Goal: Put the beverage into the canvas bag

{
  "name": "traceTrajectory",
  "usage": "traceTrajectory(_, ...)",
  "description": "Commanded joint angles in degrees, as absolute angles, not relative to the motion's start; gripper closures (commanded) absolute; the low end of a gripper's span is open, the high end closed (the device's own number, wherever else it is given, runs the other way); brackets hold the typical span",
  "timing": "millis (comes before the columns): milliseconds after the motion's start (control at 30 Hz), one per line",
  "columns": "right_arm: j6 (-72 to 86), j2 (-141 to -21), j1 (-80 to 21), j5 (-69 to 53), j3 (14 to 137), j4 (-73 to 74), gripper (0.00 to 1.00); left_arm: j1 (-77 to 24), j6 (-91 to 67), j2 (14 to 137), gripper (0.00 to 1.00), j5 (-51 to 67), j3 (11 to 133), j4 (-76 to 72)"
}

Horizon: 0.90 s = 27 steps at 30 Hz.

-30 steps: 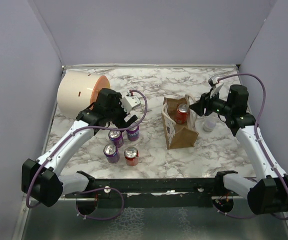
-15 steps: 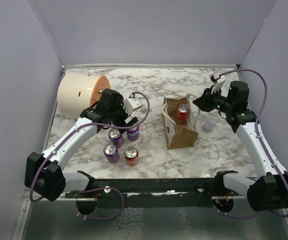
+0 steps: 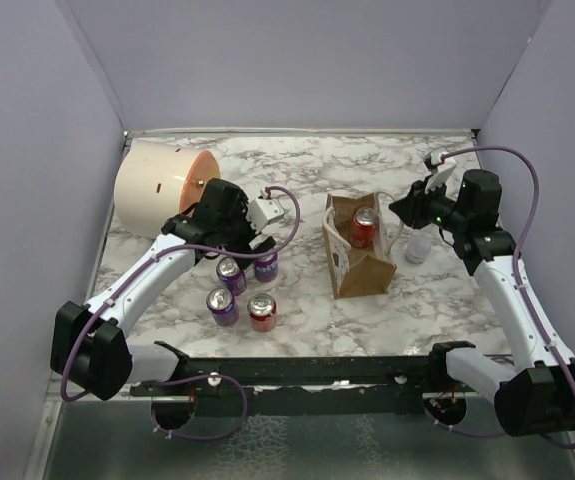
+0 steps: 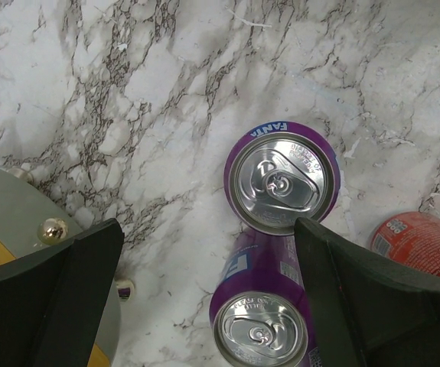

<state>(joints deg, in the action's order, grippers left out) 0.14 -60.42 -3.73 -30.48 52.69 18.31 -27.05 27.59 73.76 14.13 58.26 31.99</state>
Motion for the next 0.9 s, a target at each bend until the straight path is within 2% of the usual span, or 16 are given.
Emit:
traceTrajectory(0, -0.01, -59.53, -3.52, -30.23, 51.83, 16.84, 0.86, -26.72, 29.13, 72.46, 0.03, 16.88, 57.91, 32.64)
traceTrajectory(867, -0.53, -59.86, -3.52, -32.33, 52.54, 17.63, 0.9, -26.72, 36.66, 81.3, 0.02, 21.48, 60.81, 36.82)
